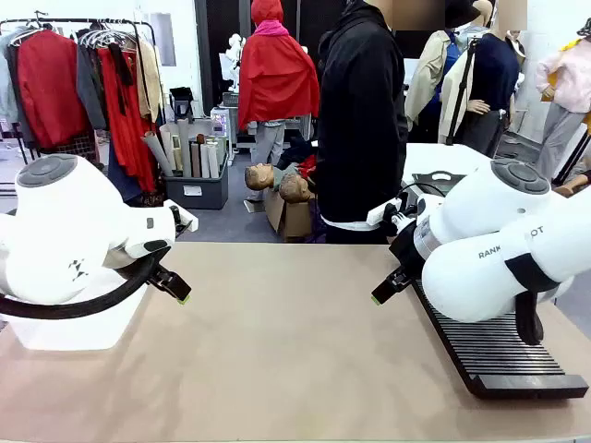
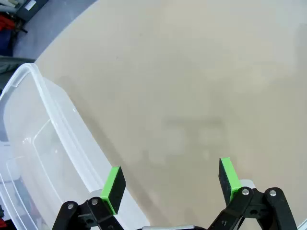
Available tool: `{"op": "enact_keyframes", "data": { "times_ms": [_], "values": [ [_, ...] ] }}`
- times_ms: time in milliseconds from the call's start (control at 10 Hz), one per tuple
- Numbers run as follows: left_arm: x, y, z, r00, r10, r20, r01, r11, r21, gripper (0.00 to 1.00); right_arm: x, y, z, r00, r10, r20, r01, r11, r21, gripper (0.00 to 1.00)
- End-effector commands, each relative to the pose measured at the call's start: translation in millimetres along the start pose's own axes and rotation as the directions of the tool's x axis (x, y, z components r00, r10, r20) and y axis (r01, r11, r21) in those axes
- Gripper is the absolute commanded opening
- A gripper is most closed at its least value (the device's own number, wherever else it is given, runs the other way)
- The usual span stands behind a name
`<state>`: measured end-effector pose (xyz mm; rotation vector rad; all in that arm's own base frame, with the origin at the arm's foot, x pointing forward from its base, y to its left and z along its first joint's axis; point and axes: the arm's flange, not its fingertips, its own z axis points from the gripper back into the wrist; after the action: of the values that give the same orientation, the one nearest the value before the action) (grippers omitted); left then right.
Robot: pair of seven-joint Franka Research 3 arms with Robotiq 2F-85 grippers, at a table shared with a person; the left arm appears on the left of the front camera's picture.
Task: Sort PCBs into racks and boxes based on the side picked up.
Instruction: Pick up the Blank PCB handed by the Human.
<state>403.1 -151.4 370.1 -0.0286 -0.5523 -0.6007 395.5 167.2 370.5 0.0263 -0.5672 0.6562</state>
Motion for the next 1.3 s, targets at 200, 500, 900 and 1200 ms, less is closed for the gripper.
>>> {"op": "enact_keyframes", "data": {
  "times_ms": [200, 500, 900, 1200],
  "values": [
    [0.0, 0.0, 0.1, 1.000, 0.000, 0.000, 0.000, 1.000, 0.000, 1.00, 0.0, 0.0, 0.0, 1.000, 0.000, 0.000, 0.000, 1.000, 0.000, 1.00],
    [0.0, 0.0, 0.1, 1.000, 0.000, 0.000, 0.000, 1.000, 0.000, 1.00, 0.0, 0.0, 0.0, 1.000, 0.000, 0.000, 0.000, 1.000, 0.000, 1.00],
    [0.0, 0.0, 0.1, 1.000, 0.000, 0.000, 0.000, 1.000, 0.000, 1.00, 0.0, 0.0, 0.0, 1.000, 0.000, 0.000, 0.000, 1.000, 0.000, 1.00],
    [10.2, 8.9, 4.4, 1.000, 0.018, -0.013, -0.019, 0.999, -0.046, 1.00, -0.6, -13.6, 3.8, 0.999, -0.029, 0.017, 0.029, 0.999, 0.046, 1.00]
  ]
}}
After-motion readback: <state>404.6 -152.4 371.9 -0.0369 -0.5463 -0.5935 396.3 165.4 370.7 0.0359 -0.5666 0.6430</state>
